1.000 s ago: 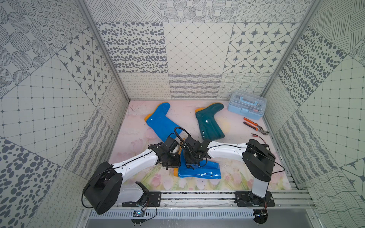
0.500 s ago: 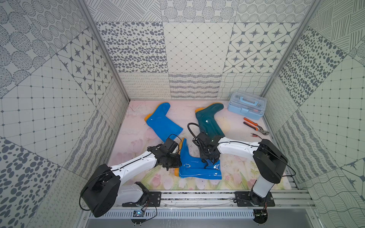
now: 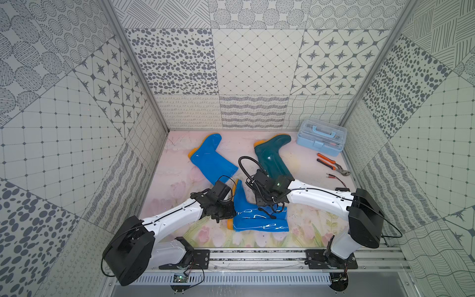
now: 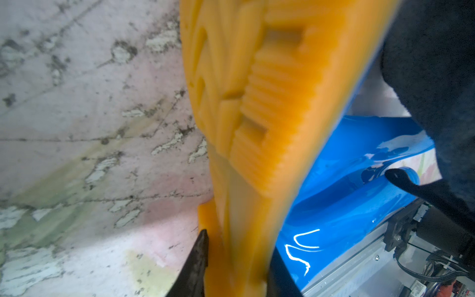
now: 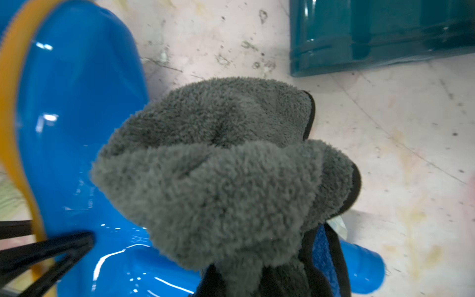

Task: Wipe the rubber boots with a cloth
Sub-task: Wipe the dirt off the rubber boot.

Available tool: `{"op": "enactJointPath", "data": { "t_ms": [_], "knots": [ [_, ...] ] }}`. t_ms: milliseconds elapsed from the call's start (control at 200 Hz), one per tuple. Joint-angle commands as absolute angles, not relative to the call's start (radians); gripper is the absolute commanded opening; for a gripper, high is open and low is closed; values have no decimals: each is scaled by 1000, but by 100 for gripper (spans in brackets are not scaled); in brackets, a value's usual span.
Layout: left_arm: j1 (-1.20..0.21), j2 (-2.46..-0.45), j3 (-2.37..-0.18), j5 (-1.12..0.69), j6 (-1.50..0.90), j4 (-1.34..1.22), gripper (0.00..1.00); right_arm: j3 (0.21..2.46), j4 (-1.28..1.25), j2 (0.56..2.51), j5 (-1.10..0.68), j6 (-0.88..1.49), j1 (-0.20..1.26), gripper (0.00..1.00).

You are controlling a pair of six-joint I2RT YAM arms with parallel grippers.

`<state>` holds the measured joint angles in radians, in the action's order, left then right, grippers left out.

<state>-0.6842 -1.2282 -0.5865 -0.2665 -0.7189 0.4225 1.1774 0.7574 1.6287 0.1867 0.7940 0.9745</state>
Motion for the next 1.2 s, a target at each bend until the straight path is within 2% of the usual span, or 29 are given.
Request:
{"op": "enactJointPath", "data": {
  "t_ms": [0, 285, 475, 570, 680, 855, 985, 1120, 1195],
  "knots": [
    [-692, -1227, -543, -226, -833, 356, 0, 1136, 573, 1655, 71, 862, 971, 0],
    [-708, -1239, -523, -222, -894, 303, 0, 1197, 416, 1959, -173, 855, 1035, 0],
    [-716, -1247, -528, -199, -910, 303, 0, 1225, 681, 2061, -51, 826, 1067, 0],
    [-717, -1252, -536, -189, -909, 315, 0, 1198, 827, 2102, 72, 813, 1060, 0],
    [-717, -1240, -531, -179, -909, 335, 0, 1095, 909, 2065, 186, 791, 992, 0],
    [-717, -1227, -520, -173, -909, 341, 0, 958, 904, 1914, 244, 743, 866, 0],
    [-716, -1246, -521, -187, -916, 311, 0, 1010, 838, 1858, 173, 728, 906, 0],
    [-721, -1255, -534, -187, -920, 304, 0, 1202, 864, 1850, 193, 735, 1021, 0],
    [-727, -1250, -540, -182, -922, 307, 0, 1277, 856, 1828, 178, 754, 1039, 0]
  ]
}}
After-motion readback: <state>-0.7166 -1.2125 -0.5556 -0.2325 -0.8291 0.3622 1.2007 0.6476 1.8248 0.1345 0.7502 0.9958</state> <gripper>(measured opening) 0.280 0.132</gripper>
